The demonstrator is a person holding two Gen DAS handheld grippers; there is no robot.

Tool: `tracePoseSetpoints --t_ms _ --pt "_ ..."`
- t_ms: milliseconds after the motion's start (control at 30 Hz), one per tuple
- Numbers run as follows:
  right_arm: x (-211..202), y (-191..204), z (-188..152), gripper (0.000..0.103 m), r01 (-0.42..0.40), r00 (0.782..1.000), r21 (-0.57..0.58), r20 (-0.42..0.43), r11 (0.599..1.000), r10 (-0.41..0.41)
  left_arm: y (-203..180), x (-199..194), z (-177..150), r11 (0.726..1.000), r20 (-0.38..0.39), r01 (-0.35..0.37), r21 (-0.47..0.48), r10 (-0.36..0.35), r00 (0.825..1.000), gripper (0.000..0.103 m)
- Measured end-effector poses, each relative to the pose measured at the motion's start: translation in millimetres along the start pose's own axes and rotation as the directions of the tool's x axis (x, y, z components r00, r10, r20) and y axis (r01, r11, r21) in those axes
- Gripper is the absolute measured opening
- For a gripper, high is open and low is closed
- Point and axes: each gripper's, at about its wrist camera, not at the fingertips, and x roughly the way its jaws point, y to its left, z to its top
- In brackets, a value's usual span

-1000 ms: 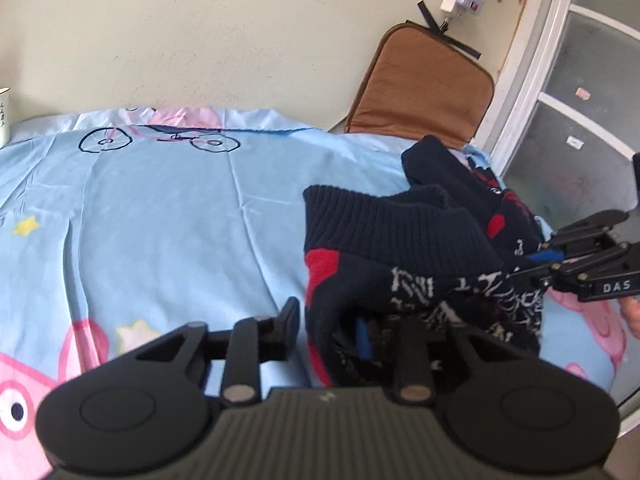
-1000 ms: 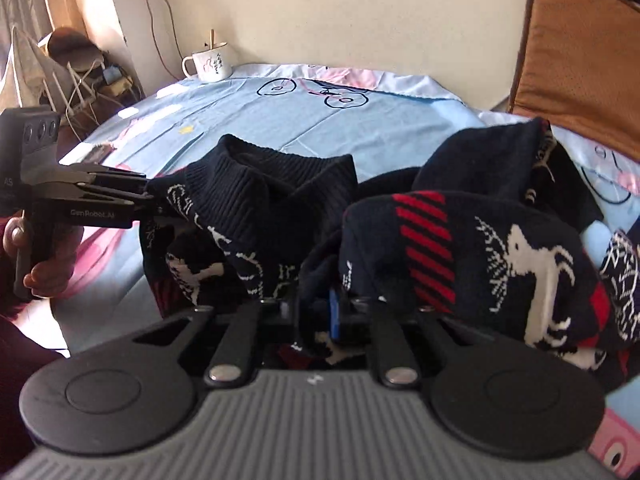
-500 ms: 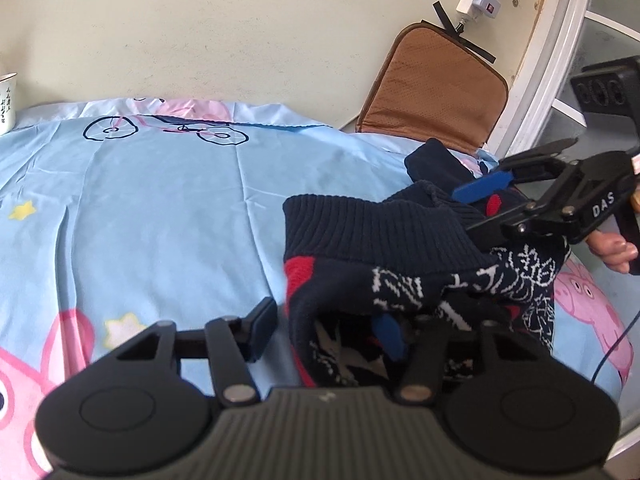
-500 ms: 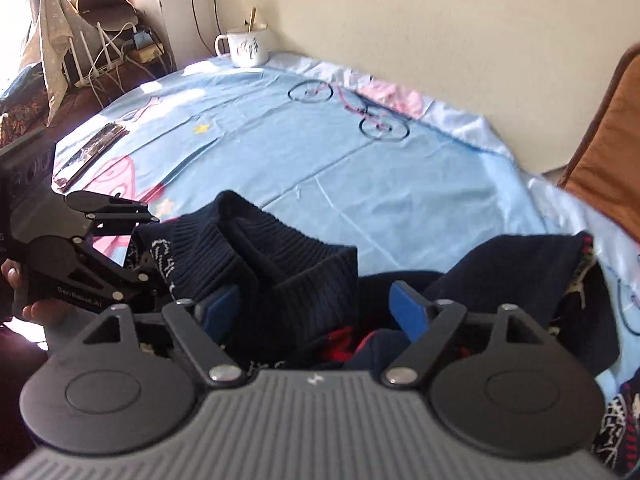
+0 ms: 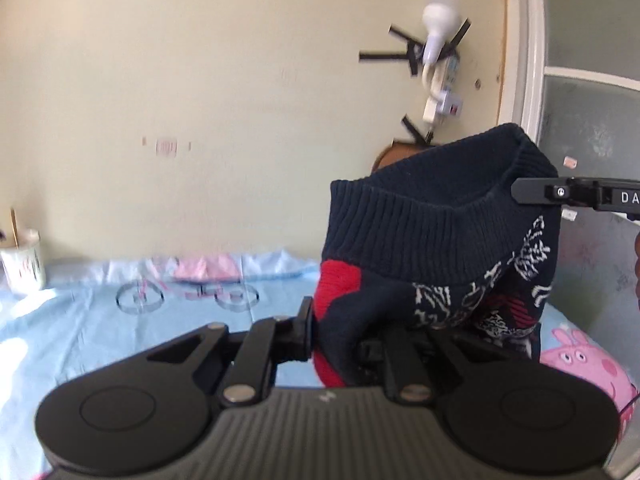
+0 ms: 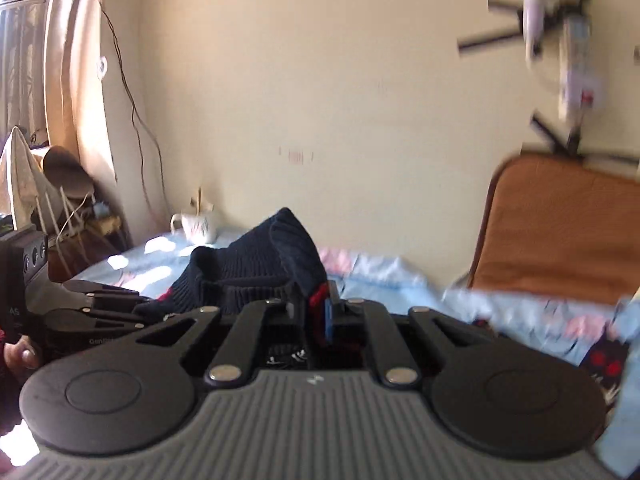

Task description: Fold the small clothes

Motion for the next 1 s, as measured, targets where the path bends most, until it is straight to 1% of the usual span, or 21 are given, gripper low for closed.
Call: tracePoseSetpoints --t_ms 33,67,133,167,233,300,367,400,500,533,567,600,667,700,733,767,800,867,933,967,1000 --pt "-12.7 8.6 12.1 0.011 0.048 0.997 -0.047 0.071 0.998 -0.044 -6.9 -11.1 15.2 0.999 0.046 -0.012 0.034 0.01 0.999 0.01" --pt "-27.0 16.4 24.0 0.011 0.087 0.987 -0.075 0.143 0.993 -0.076 -15.4 -24.2 32.0 0.997 0.102 -0.031 0.074 0.023 0.995 0.01" --pt "-53.1 25.3 45.0 0.01 0.133 0.958 -0.074 0.264 0.988 -0.109 -34.6 -54.9 64.4 0.984 0.223 -0.097 0.152 0.061 0.973 0.01" --pt "-67.7 29.4 54.7 0.01 0.158 0.937 -0.073 0.326 0.985 -0.126 -43.5 -70.2 78.4 0.975 0.278 -0.129 0.182 0.074 0.958 0.01" --pt "-95.9 37.1 70.9 0.01 0.2 0.886 -0.071 0.438 0.977 -0.149 -61.4 -100.9 104.2 0.953 0.379 -0.195 0.231 0.096 0.92 0.01" --pt "-120.2 40.4 86.4 0.01 0.231 0.835 -0.065 0.525 0.971 -0.163 -78.8 -127.0 125.3 0.923 0.463 -0.269 0.274 0.119 0.879 0.01" --pt "-137.7 41.1 101.5 0.01 0.252 0.795 -0.057 0.581 0.966 -0.173 -93.0 -147.1 141.8 0.896 0.516 -0.326 0.301 0.135 0.846 0.01" --pt "-145.1 42.4 108.1 0.01 0.257 0.782 -0.053 0.598 0.965 -0.176 -100.3 -156.1 148.9 0.883 0.539 -0.353 0.31 0.143 0.83 0.01" --pt "-156.5 41.2 126.3 0.01 0.255 0.761 -0.052 0.627 0.966 -0.167 -118.8 -178.0 160.8 0.829 0.614 -0.453 0.327 0.178 0.769 0.01" --pt "-158.0 41.5 130.5 0.01 0.253 0.756 -0.055 0.634 0.966 -0.163 -122.8 -182.5 163.0 0.813 0.631 -0.479 0.33 0.187 0.753 0.01" --pt "-157.8 41.2 134.5 0.01 0.252 0.753 -0.058 0.639 0.966 -0.157 -125.3 -186.4 164.6 0.802 0.639 -0.495 0.333 0.195 0.744 0.01" --pt "-158.3 42.8 138.9 0.01 0.252 0.749 -0.064 0.644 0.966 -0.152 -128.0 -187.6 166.8 0.791 0.642 -0.51 0.338 0.202 0.739 0.01" --pt "-158.7 50.4 143.2 0.01 0.252 0.745 -0.075 0.651 0.965 -0.144 -129.5 -186.1 167.2 0.77 0.64 -0.535 0.349 0.221 0.736 0.01" --pt "-156.3 51.9 145.4 0.01 0.246 0.748 -0.078 0.649 0.966 -0.138 -128.0 -182.9 166.0 0.759 0.635 -0.546 0.356 0.232 0.737 0.011" --pt "-151.9 52.2 148.0 0.01 0.24 0.752 -0.08 0.646 0.968 -0.133 -125.4 -177.8 164.4 0.75 0.624 -0.553 0.364 0.244 0.742 0.011" --pt "-147.3 51.5 148.1 0.01 0.235 0.758 -0.085 0.639 0.968 -0.128 -122.0 -170.2 162.7 0.745 0.607 -0.554 0.372 0.256 0.752 0.011" --pt "-141.0 49.5 147.5 0.01 0.233 0.768 -0.091 0.627 0.968 -0.126 -117.8 -160.0 162.3 0.745 0.579 -0.547 0.382 0.269 0.77 0.011" --pt "-119.2 46.1 147.0 0.01 0.234 0.798 -0.098 0.588 0.967 -0.133 -105.2 -133.9 155.2 0.748 0.508 -0.526 0.405 0.295 0.809 0.011" --pt "-84.7 37.3 143.6 0.01 0.237 0.835 -0.099 0.53 0.967 -0.15 -89.3 -94.3 139.6 0.75 0.414 -0.501 0.432 0.328 0.849 0.013" --pt "-57.9 31.0 138.4 0.01 0.239 0.858 -0.093 0.486 0.966 -0.166 -80.8 -69.6 130.9 0.753 0.359 -0.486 0.443 0.347 0.866 0.013" --pt "-29.9 23.2 132.5 0.01 0.244 0.88 -0.087 0.439 0.966 -0.182 -68.1 -38.4 121.5 0.756 0.297 -0.474 0.452 0.373 0.879 0.014"
